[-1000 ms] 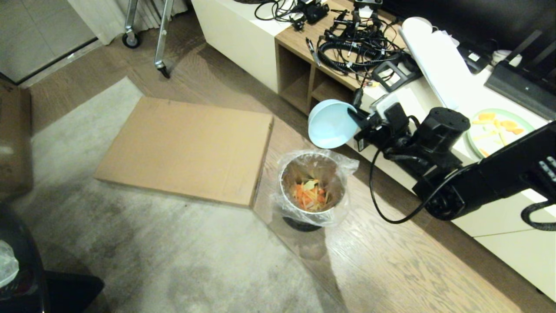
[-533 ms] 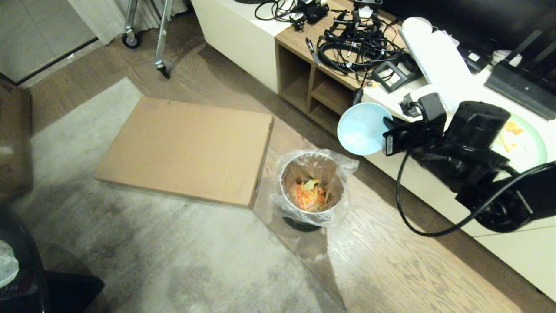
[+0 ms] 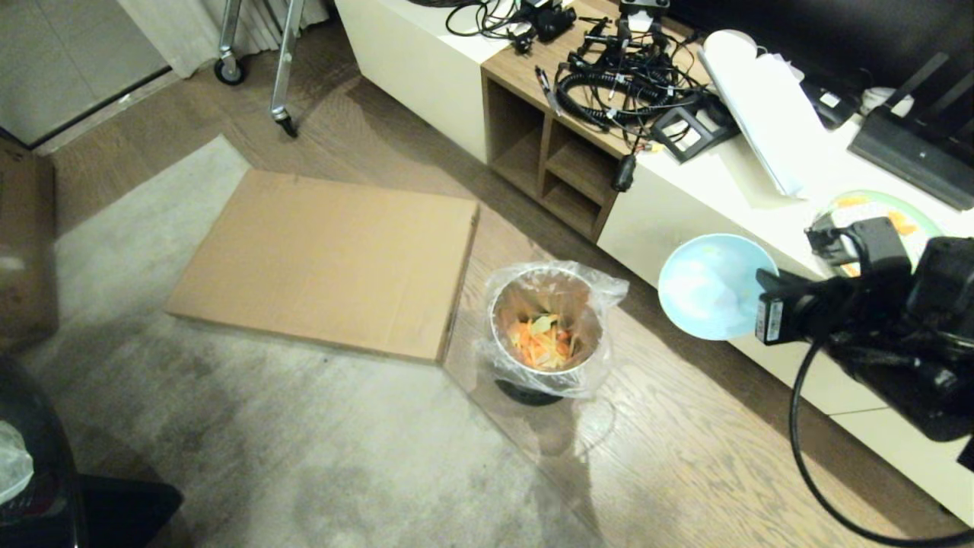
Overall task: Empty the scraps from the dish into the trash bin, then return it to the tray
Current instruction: Put the bowl back to the table
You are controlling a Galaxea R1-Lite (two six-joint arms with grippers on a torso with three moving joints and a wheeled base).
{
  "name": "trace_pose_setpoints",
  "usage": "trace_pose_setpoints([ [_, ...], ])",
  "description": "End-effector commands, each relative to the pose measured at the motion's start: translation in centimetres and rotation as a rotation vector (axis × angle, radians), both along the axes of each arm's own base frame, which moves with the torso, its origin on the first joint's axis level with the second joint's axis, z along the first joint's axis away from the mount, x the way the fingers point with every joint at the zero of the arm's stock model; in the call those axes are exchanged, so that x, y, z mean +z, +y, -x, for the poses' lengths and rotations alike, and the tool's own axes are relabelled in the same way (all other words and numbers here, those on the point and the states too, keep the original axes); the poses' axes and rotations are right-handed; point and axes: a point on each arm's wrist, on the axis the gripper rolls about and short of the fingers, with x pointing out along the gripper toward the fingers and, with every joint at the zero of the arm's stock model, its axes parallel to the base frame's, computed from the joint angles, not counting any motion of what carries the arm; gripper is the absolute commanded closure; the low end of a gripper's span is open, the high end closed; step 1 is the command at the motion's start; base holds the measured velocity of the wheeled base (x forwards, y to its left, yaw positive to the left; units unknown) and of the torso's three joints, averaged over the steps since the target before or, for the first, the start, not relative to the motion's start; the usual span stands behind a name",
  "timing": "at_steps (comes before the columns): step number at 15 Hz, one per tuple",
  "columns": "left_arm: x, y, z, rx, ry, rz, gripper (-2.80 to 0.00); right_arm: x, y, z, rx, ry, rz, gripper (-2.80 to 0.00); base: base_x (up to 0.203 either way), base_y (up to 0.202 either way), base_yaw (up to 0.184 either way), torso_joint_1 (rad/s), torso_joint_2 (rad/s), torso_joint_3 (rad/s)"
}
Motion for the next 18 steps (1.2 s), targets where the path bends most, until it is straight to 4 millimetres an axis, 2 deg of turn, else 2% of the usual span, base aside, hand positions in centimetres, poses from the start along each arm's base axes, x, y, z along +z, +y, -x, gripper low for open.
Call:
trace_pose_setpoints([
  [1, 0.0, 0.0, 0.0, 0.001, 0.000, 0.000, 0.00, -0.5, -1.1, 3.3, -0.007, 0.003, -0.030, 0.00, 0.000, 0.000, 0.000, 0.000, 0.00, 0.000],
  [8, 0.0, 0.0, 0.0, 0.001, -0.001, 0.000, 0.00, -4.7, -4.1, 11.7, -0.034, 0.069, -0.105, 0.00, 0.000, 0.000, 0.000, 0.000, 0.00, 0.000],
  [11, 0.0, 0.0, 0.0, 0.001, -0.001, 0.000, 0.00, -5.5, -5.9, 13.5, -0.145, 0.092, -0.146, 0.00, 0.000, 0.000, 0.000, 0.000, 0.00, 0.000],
  [13, 0.0, 0.0, 0.0, 0.001, -0.001, 0.000, 0.00, -5.6, -6.8, 14.5, -0.149, 0.101, -0.166, 0.00, 0.000, 0.000, 0.000, 0.000, 0.00, 0.000],
  [18, 0.0, 0.0, 0.0, 0.001, -0.001, 0.000, 0.00, -6.5, -7.2, 18.2, -0.132, 0.112, -0.183, 0.00, 0.000, 0.000, 0.000, 0.000, 0.00, 0.000],
])
